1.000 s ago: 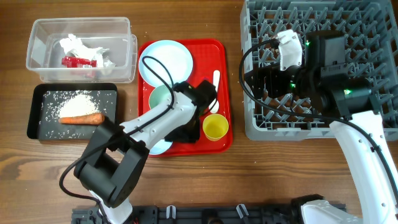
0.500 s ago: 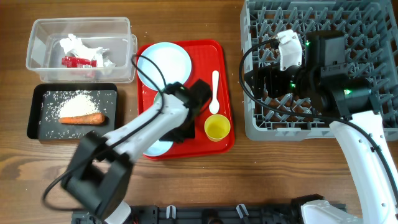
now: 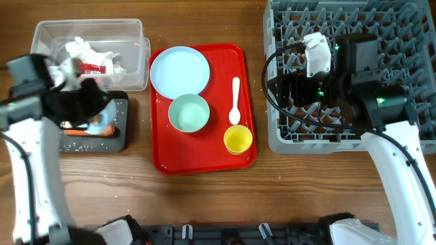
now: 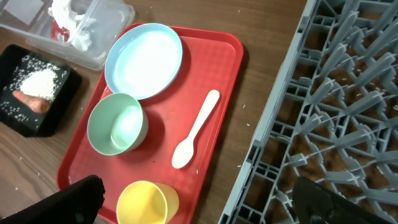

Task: Sort waste into correct bins and load items into the dishwasher rack
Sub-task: 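Tip the blue bowl's contents onto the black tray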

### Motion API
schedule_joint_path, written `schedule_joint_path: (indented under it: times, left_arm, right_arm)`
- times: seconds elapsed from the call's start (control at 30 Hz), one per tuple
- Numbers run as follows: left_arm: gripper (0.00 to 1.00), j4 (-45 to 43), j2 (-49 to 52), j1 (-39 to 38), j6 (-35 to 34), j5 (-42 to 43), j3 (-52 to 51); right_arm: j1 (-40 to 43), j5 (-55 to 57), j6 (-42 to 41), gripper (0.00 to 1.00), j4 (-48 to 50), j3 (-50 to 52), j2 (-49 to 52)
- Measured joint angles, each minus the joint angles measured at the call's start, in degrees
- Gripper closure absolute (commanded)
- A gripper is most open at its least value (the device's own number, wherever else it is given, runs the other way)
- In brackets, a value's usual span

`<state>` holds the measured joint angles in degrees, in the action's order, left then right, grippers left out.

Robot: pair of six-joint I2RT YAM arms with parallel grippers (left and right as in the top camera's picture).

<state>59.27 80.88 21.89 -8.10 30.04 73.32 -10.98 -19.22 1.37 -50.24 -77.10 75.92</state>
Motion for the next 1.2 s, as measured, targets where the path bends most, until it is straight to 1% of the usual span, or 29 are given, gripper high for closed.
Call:
schedule_joint_path:
  times: [0.03,0.1,0.13,0.2,0.23,0.27,0.37,0.43,0.5,0.67,0.83,0.9,0.97,1.07,1.13,1.2]
  left_arm:
    - [0.96,-0.2,2.0,3.4,2.8,4.9,-0.1]
    - [0.96,-0.5,9.3,11.6,9.4,15.5,-0.3]
    - [0.96,-0.6,11.8,13.5,11.6,18.6,-0.5]
    - [0.96,-1.9,17.6,16.3,16.2,27.3,-0.7]
    - [0.96,-3.3,22.5,17.8,18.4,32.3,-0.7]
    - [0.96,-4.2,24.9,18.5,19.1,34.9,-0.8]
    - [0.96,-7.8,30.8,19.8,20.9,46.6,-1.0]
    - [0.96,-9.9,31.8,20.2,21.1,51.9,-1.1]
    - [0.96,-11.4,31.8,20.6,20.6,55.4,-1.1]
    - [0.96,-11.8,31.8,21.0,18.4,57.9,-1.1]
    - [0.96,-10.5,30.0,20.6,16.9,57.7,-1.2]
    - [0.96,-10.4,25.0,19.3,15.9,54.9,-1.2]
    - [0.96,-10.4,15.4,16.0,14.3,50.7,-1.2]
    - [0.96,-10.4,4.8,11.0,13.4,47.4,-1.2]
    - [0.96,-10.4,0.0,8.9,12.4,44.9,-1.2]
    - [0.96,-8.4,-2.4,6.8,11.0,39.7,-1.1]
  right_arm:
    - [0.0,0.0,0.0,0.0,0.1,0.0,0.0]
    - [0.0,0.0,0.0,0.0,0.6,0.0,0.0]
    - [0.0,0.0,0.0,0.0,1.0,0.0,0.0]
    - [0.0,0.0,0.0,0.0,1.1,0.0,0.0]
    - [0.0,0.0,0.0,0.0,1.1,0.0,0.0]
    - [0.0,0.0,0.0,0.0,1.2,0.0,0.0]
    - [0.0,0.0,0.0,0.0,1.2,0.0,0.0]
    - [0.0,0.0,0.0,0.0,1.2,0.0,0.0]
    - [0.0,0.0,0.0,0.0,1.2,0.0,0.0]
    - [0.0,0.0,0.0,0.0,1.2,0.0,0.0]
    - [0.0,0.0,0.0,0.0,1.4,0.0,0.0]
    - [0.0,0.0,0.0,0.0,1.5,0.0,0.0]
    - [0.0,0.0,0.0,0.0,1.4,0.0,0.0]
    - [0.0,0.0,0.0,0.0,1.5,0.0,0.0]
    - [0.0,0.0,0.0,0.0,1.5,0.0,0.0]
    - [0.0,0.0,0.0,0.0,1.5,0.0,0.0]
